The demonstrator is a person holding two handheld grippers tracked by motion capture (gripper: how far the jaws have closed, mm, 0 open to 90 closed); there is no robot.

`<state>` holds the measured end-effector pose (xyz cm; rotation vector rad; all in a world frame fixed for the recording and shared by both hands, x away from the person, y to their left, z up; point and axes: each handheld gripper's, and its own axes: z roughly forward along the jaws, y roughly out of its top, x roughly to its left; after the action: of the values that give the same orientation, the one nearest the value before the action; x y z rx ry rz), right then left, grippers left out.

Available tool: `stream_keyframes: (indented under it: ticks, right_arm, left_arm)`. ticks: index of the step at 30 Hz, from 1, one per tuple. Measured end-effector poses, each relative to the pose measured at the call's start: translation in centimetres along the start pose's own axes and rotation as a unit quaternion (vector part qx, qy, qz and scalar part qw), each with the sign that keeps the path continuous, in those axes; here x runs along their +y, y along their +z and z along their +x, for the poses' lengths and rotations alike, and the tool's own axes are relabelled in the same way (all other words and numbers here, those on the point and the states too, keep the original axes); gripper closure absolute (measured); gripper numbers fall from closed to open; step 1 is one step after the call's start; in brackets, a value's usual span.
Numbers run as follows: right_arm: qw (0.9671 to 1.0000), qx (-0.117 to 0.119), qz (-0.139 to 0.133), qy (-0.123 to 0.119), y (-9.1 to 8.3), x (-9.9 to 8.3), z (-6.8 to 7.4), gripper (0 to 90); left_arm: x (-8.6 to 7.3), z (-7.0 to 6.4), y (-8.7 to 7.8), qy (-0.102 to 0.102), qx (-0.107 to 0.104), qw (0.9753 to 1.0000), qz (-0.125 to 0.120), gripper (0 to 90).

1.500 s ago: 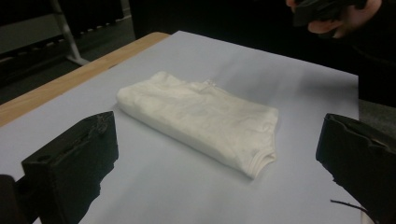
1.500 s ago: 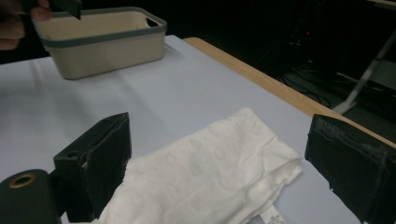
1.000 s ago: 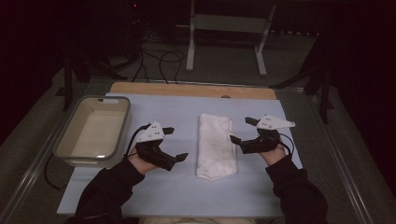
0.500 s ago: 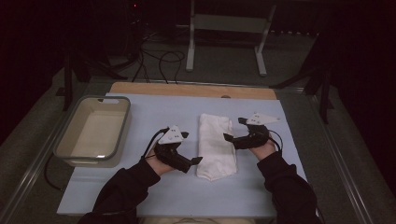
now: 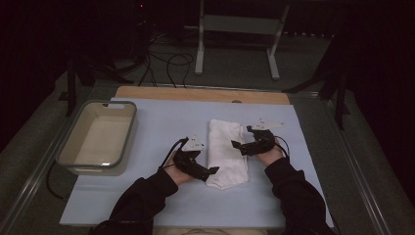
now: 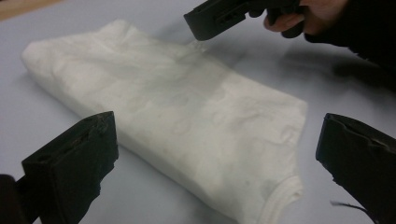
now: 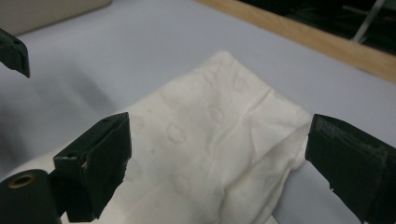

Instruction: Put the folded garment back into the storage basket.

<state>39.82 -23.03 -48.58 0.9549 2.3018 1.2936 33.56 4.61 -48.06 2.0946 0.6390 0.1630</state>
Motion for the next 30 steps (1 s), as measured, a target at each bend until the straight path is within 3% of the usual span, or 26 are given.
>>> stream_keyframes:
  ticks: [11, 14, 20, 23, 26, 30]
  right_arm:
    - [0.9988, -0.013, 0.045, 0.017, 2.2, -0.8, -1.7, 7.4]
    - [0.998, -0.019, 0.058, 0.02, 2.6, -0.8, -2.1, 7.5]
    - [0.9958, -0.024, 0.083, 0.029, 3.4, -1.3, -2.4, 8.0]
    - [0.9947, -0.024, 0.095, 0.034, 3.7, -1.5, -2.4, 8.0]
    - [0.9935, -0.027, 0.106, 0.033, 3.9, -1.6, -2.3, 8.0]
    - [0.991, -0.032, 0.123, 0.041, 4.5, -1.9, -2.2, 8.5]
  left_arm:
    - [-0.3, 0.8, 1.8, -0.025, 0.01, 0.9992, 0.031, 0.2]
    - [-0.4, 1.1, 2.5, -0.039, 0.01, 0.9979, 0.051, 0.2]
    - [-0.6, 1.4, 3.3, -0.054, 0.009, 0.9963, 0.067, 1.0]
    - [-0.8, 1.3, 3.7, -0.054, 0.021, 0.9956, 0.073, 4.1]
    - [-0.9, 1.4, 4.0, -0.069, 0.034, 0.9937, 0.081, 7.1]
    - [-1.0, 1.4, 4.1, -0.069, 0.037, 0.9933, 0.085, 16.2]
